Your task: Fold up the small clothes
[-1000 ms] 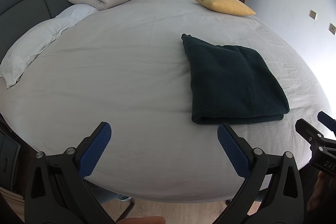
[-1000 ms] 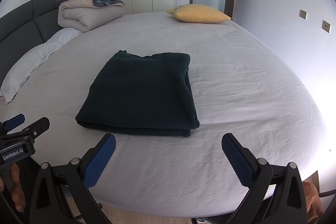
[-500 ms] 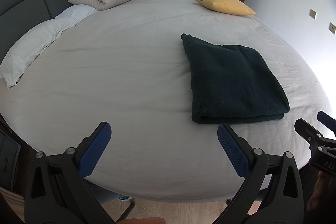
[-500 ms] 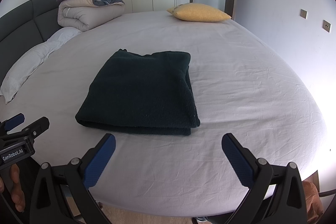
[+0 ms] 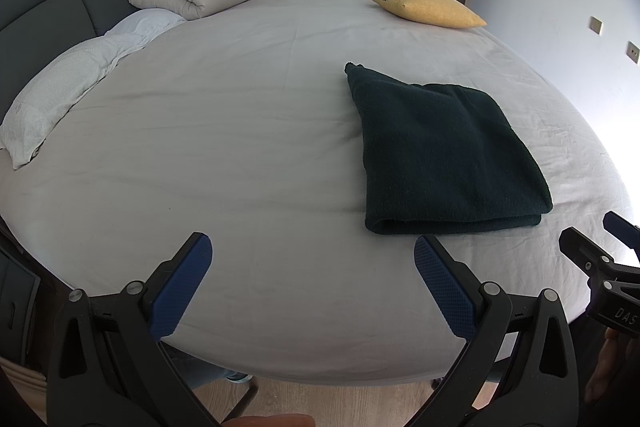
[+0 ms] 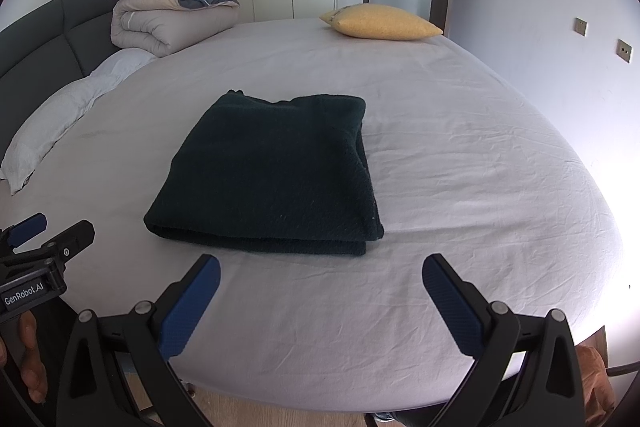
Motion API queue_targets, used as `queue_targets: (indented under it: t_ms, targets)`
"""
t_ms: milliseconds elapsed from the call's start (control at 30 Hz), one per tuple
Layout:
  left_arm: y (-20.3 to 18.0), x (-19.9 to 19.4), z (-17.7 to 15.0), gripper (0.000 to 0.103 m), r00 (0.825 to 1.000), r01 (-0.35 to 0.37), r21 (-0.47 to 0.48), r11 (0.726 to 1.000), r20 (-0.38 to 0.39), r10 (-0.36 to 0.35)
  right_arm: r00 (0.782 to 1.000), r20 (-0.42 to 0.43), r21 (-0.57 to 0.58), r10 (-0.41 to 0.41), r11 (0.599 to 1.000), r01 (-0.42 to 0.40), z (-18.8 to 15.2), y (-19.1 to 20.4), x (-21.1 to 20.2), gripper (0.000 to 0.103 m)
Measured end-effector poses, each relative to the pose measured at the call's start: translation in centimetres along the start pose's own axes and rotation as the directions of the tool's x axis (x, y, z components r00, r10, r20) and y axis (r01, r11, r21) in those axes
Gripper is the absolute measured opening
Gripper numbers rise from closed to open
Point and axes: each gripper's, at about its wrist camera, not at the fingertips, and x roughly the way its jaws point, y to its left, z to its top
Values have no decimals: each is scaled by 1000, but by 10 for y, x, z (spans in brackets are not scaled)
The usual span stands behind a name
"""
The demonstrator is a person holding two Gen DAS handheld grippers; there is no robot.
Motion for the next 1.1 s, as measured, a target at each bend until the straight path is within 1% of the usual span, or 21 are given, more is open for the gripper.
queue_targets:
  t_ms: [533, 1100]
  targets:
    - [1, 2, 2, 103, 1000, 1, 16, 1000, 0, -1, 1000, -2, 0, 0, 1000, 0, -1, 1, 1, 103]
    - [2, 5, 2, 103, 1000, 4, 4, 1000, -5, -4, 1000, -3, -3, 1, 1000, -1, -1, 1, 2, 103]
